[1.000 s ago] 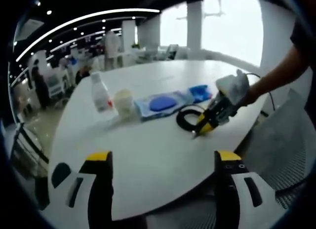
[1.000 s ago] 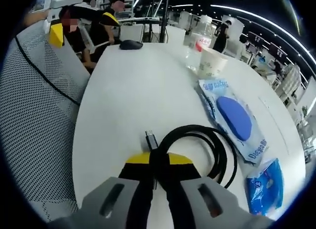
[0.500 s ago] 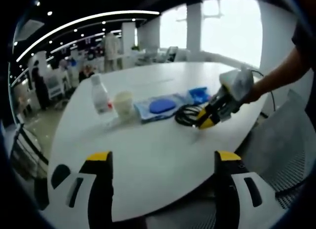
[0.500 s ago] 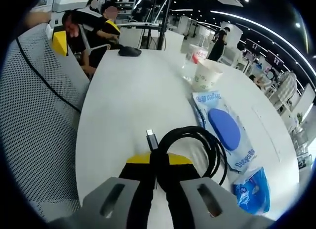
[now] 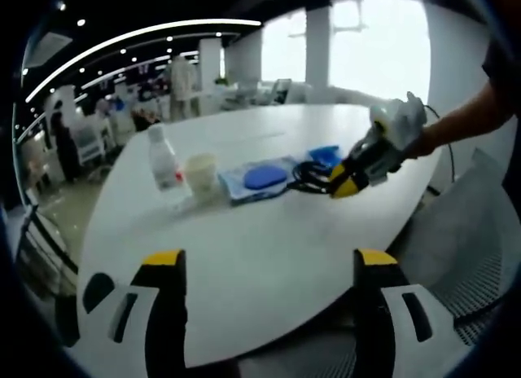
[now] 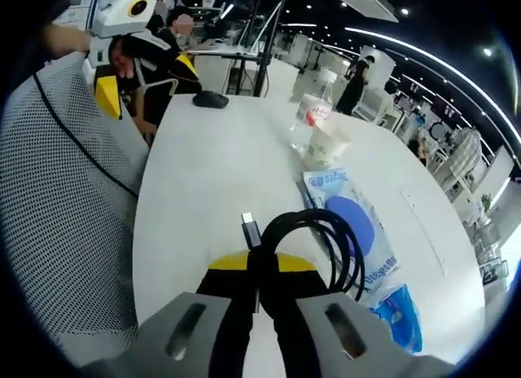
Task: Arrange the tabletop items into an orderly group along one side of the table until the central work area is clear of visible clutter.
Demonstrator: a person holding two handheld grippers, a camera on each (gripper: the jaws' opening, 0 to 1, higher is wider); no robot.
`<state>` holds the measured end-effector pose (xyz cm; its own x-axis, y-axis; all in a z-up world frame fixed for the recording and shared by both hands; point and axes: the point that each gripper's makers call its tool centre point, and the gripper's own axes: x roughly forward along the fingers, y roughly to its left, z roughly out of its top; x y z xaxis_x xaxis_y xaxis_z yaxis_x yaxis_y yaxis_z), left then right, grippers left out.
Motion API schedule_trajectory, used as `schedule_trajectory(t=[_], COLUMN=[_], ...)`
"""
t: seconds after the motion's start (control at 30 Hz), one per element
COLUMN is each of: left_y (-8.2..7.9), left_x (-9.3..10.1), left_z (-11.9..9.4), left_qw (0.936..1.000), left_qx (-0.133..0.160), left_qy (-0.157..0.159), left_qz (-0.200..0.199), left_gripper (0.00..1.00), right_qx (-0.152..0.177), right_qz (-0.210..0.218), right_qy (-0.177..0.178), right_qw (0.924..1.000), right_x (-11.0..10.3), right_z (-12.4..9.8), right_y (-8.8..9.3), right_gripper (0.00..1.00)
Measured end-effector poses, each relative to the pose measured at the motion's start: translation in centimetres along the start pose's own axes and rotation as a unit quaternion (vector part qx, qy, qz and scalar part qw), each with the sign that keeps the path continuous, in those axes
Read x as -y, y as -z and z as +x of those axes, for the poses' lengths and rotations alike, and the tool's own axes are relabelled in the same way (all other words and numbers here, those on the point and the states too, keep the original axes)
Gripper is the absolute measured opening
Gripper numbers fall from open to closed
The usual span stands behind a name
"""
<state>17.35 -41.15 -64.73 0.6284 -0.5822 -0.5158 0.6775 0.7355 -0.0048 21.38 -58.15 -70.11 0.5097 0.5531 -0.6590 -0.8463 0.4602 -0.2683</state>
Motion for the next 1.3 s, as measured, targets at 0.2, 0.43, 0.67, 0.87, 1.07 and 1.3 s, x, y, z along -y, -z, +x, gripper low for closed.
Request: schedule_trajectory(t=[0.2, 0.43, 0.67, 0.87, 1.07, 1.3], left_y=[0.0, 0.1, 0.2, 0.4, 0.4, 0.4], left_x=[0.0, -0.1, -0.2, -0.1, 0.0, 0.0], left_z=[0.1, 0.1, 0.1, 0.2, 0.2, 0.1], left_qw=[1.0000, 1.0000, 1.0000, 1.0000, 1.0000, 1.0000], left_qx=[0.001, 0.001, 0.000, -0.001, -0.002, -0.002], left_qy=[0.002, 0.002, 0.001, 0.003, 0.005, 0.004], left_qz=[0.000, 0.000, -0.001, -0.001, -0.001, -0.001], left_gripper=[0.81, 0.80, 0.80, 0.80, 0.79, 0.79], right_qx=[0.004, 0.000, -0.013, -0.024, -0.035, -0.055], right_qz=[-0.019, -0.008, -0.005, 0.002, 0.007, 0.021], right_qy=[0.010, 0.037, 0.052, 0.057, 0.057, 0.054], right_qw=[0.9998, 0.9993, 0.9986, 0.9981, 0.9978, 0.9968], right_x=[0.5, 2.3, 3.3, 3.7, 3.9, 3.5], right_z=[-2.0, -2.6, -3.5, -4.0, -4.0, -3.3], right_y=[-1.2, 0.0, 0.9, 1.8, 2.9, 4.9], right_gripper=[0.06, 0.06, 0.05, 0.05, 0.05, 0.05])
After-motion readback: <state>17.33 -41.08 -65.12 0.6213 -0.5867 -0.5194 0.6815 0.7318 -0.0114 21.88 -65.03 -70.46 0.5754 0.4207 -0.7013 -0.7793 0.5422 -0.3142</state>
